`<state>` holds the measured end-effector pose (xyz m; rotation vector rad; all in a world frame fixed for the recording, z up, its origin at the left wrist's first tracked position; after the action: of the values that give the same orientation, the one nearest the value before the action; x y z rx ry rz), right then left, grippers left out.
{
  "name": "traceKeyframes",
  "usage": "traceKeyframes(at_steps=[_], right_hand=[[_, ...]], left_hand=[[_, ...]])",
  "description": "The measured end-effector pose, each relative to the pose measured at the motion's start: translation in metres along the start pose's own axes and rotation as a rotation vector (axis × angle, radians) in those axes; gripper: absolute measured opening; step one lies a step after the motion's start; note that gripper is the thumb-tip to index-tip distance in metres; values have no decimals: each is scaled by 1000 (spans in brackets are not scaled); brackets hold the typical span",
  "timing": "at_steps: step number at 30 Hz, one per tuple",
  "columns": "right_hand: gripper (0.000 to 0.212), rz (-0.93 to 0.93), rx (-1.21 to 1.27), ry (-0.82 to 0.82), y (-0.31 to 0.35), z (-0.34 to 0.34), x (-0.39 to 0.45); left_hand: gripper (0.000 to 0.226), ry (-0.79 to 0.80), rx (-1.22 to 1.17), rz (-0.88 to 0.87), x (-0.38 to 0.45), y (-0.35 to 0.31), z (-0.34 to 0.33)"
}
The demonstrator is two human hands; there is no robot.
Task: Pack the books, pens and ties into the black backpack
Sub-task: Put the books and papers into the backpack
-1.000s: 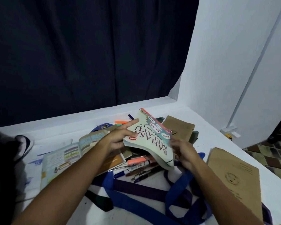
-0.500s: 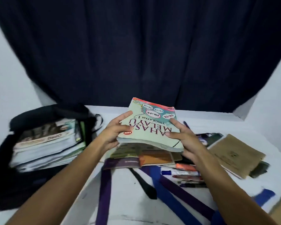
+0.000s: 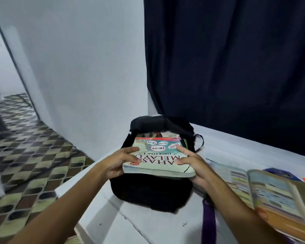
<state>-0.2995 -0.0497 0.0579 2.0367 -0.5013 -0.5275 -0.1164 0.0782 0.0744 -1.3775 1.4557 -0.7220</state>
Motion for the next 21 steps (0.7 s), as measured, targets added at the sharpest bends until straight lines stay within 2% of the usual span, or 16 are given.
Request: traceKeyframes(at_steps=[5,6,9,11,14,16,17,18,20,21], right_hand=[[68,-33,12,-58,1,1,36],[67,-38,5,-69,4,2,43],[64,-62,-4,-146,18,10,63],[64,-80,-16,-197,24,16,78],[57,-68,-6,-224,32,18,100],[55,-40,-34,-265,37,20,113],[55,-19,-118,-311,41,22,117],[55,-8,-302,-377,46,25,119],[52,-64,-949,-513,57,25,114],[48,-110,-1284,-562,60,19,108]], left_hand=[[71,10,-34,59,26,-12,25],[64,23,-39,71,32,-17,27],[19,54,-66,102,60,-30,35],[16,86,-62,137,80,-34,40],[30,80,-19,180,109,-40,54],[21,83,49,220,123,-45,63],[18,75,166,236,128,-50,67],[36,52,343,260,133,-54,72],[69,-3,814,324,133,-66,75],[74,-39,1029,332,133,-74,75]])
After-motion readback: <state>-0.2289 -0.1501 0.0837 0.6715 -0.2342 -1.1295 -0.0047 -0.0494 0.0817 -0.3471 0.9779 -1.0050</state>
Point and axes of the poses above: each hand's wrist, its own x-axis towards the middle knuckle, its own z-axis out of the back of the hand, y = z × x, the point moved 5 cm from there along x, towards the middle knuckle, and after that the axes turned 9 degrees about y, right-handed, at the moved point
